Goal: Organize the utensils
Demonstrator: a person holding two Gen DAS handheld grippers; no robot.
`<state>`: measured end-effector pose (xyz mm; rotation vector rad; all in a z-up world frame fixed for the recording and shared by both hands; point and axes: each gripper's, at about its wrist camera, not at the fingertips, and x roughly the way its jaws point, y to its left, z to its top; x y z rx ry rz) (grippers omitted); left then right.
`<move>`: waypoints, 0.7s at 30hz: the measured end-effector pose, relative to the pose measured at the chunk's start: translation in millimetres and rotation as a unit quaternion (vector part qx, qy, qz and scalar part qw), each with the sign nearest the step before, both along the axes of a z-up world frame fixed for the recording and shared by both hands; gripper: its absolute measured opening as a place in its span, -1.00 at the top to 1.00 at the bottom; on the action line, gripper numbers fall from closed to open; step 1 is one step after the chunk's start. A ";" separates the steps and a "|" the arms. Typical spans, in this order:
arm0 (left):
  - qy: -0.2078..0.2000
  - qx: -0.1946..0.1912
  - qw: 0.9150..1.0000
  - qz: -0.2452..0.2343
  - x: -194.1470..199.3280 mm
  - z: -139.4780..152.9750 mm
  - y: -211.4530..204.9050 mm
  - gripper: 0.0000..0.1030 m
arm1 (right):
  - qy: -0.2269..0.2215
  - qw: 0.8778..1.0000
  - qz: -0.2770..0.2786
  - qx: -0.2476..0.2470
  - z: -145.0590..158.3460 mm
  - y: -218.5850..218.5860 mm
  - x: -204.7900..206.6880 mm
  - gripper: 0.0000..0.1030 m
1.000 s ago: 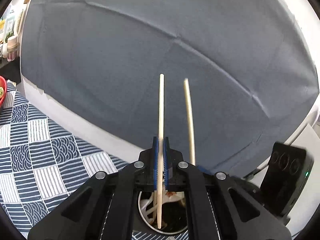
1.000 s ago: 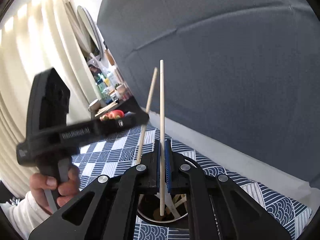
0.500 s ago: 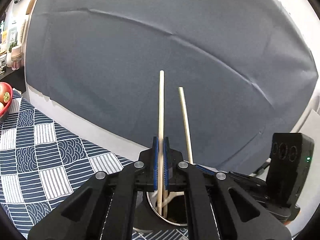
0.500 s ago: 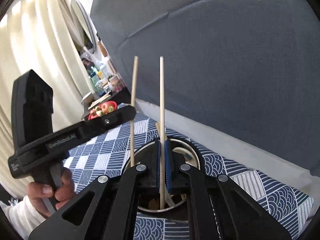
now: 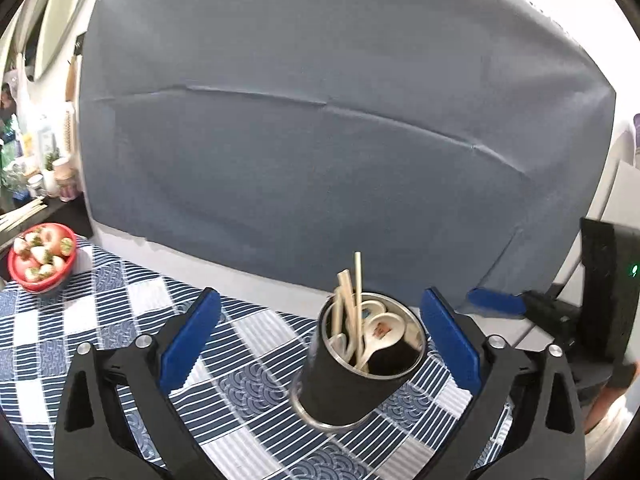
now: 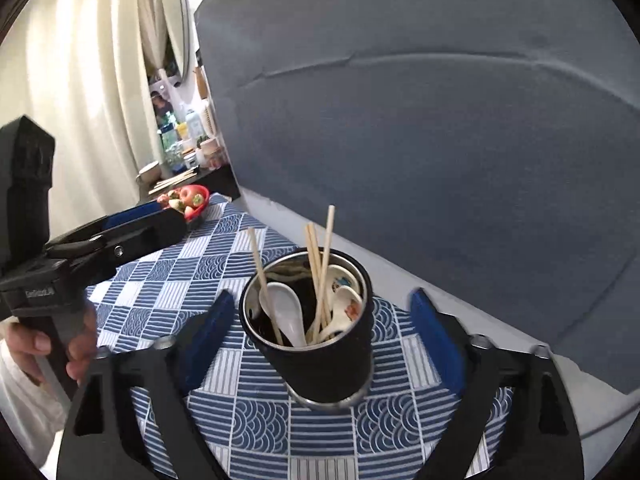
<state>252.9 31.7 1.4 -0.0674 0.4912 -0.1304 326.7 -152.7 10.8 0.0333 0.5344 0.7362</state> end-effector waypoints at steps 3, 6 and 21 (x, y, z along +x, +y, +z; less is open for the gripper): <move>0.018 0.017 1.000 0.013 -5.3 2.3 1.2 -0.88 | 0.005 1.000 -0.013 -0.002 -1.6 -20.2 -7.4 -0.70; 0.027 0.036 0.999 0.025 -16.0 5.0 2.0 -0.88 | 0.005 1.000 -0.023 -0.002 3.4 -24.2 -15.2 -0.74; 0.058 0.063 0.994 0.070 -93.7 5.4 7.7 -0.88 | 0.003 0.999 -0.041 -0.017 15.5 -59.9 -87.8 -0.84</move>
